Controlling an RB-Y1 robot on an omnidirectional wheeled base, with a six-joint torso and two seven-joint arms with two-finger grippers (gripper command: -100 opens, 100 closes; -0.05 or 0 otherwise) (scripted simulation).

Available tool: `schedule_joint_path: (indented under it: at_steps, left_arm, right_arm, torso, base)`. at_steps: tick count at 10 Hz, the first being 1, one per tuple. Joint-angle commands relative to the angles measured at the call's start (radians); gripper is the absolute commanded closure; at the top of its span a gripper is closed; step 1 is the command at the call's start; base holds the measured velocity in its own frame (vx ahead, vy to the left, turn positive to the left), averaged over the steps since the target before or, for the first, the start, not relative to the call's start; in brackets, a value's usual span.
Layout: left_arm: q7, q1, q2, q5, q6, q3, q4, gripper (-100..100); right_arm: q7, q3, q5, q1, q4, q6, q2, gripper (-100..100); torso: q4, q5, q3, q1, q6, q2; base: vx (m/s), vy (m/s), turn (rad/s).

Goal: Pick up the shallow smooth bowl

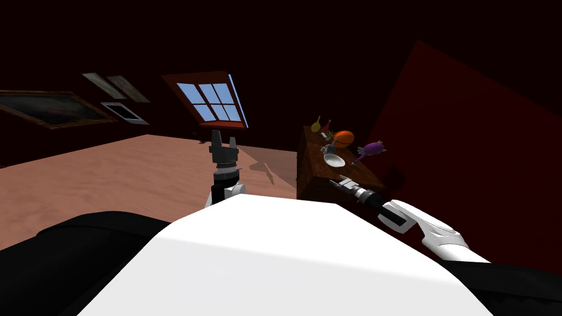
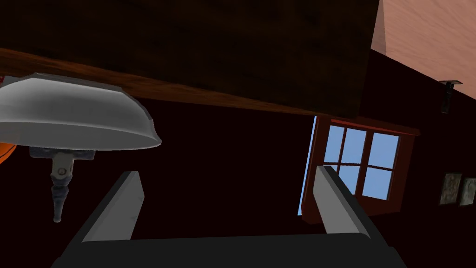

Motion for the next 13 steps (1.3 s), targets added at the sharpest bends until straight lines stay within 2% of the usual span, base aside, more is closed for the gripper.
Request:
schedule_joint_path:
  at_steps: [1, 2, 3, 4, 5, 6, 7, 8, 9, 10, 13]
  left_arm:
    - [0.000, 0.000, 0.000, 0.000, 0.000, 0.000, 0.000, 0]
    - [0.000, 0.000, 0.000, 0.000, 0.000, 0.000, 0.000, 0]
    - [0.000, 0.000, 0.000, 0.000, 0.000, 0.000, 0.000, 0]
    - [0.000, 0.000, 0.000, 0.000, 0.000, 0.000, 0.000, 0]
    - [0.000, 0.000, 0.000, 0.000, 0.000, 0.000, 0.000, 0]
    - [0.000, 0.000, 0.000, 0.000, 0.000, 0.000, 0.000, 0]
    - [0.000, 0.000, 0.000, 0.000, 0.000, 0.000, 0.000, 0]
    - [0.000, 0.000, 0.000, 0.000, 0.000, 0.000, 0.000, 0]
    - [0.000, 0.000, 0.000, 0.000, 0.000, 0.000, 0.000, 0]
    - [0.000, 0.000, 0.000, 0.000, 0.000, 0.000, 0.000, 0]
    - [0.000, 0.000, 0.000, 0.000, 0.000, 0.000, 0.000, 0]
  right_arm:
    - [0.022, 0.002, 0.033, 0.005, 0.039, 0.002, -0.050, -100]
    - [0.022, 0.002, 0.033, 0.005, 0.039, 0.002, -0.074, -100]
    - [0.040, 0.007, 0.063, 0.006, 0.074, 0.005, -0.110, -100]
    - [0.040, 0.007, 0.063, 0.006, 0.074, 0.005, -0.127, -100]
    - [0.057, 0.012, 0.091, 0.007, 0.108, 0.006, -0.161, -100]
    - [0.057, 0.012, 0.091, 0.007, 0.108, 0.006, -0.177, -100]
    - [0.073, 0.019, 0.118, 0.009, 0.140, 0.008, -0.219, -100]
    - [0.073, 0.019, 0.118, 0.009, 0.140, 0.008, -0.224, -100]
    - [0.088, 0.026, 0.143, 0.012, 0.171, 0.009, -0.265, -100]
    - [0.088, 0.026, 0.143, 0.012, 0.171, 0.009, -0.268, -100]
    - [0.126, 0.052, 0.213, 0.024, 0.254, 0.010, -0.376, -100]
  torso:
    - [0.000, 0.000, 0.000, 0.000, 0.000, 0.000]
    - [0.000, 0.000, 0.000, 0.001, 0.000, 0.001]
    - [0.000, 0.000, 0.001, -0.001, 0.000, 0.001]
    - [0.000, 0.000, 0.000, 0.000, 0.000, 0.001]
    - [0.000, 0.000, 0.000, 0.000, 0.000, 0.001]
    - [0.000, 0.000, 0.000, 0.000, 0.000, 0.000]
    - [0.000, 0.000, 0.000, -0.001, 0.000, 0.000]
    - [0.000, 0.000, 0.000, -0.001, 0.000, 0.000]
    - [0.000, 0.000, 0.000, -0.002, 0.000, 0.000]
    - [0.000, 0.000, 0.000, -0.001, 0.000, 0.000]
    - [-0.001, 0.000, -0.001, 0.000, 0.000, -0.002]
  base:
    - [0.029, 0.098, 0.093]
    - [0.027, 0.075, 0.057]
    - [0.043, 0.095, 0.117]
    - [0.041, 0.082, 0.040]
    - [0.063, 0.080, 0.071]
    - [0.054, 0.068, 0.056]
    - [0.055, 0.071, 0.099]
    - [0.045, 0.059, 0.041]
    - [0.055, 0.071, 0.092]
    - [0.050, 0.054, 0.040]
    - [0.090, 0.081, 0.095]
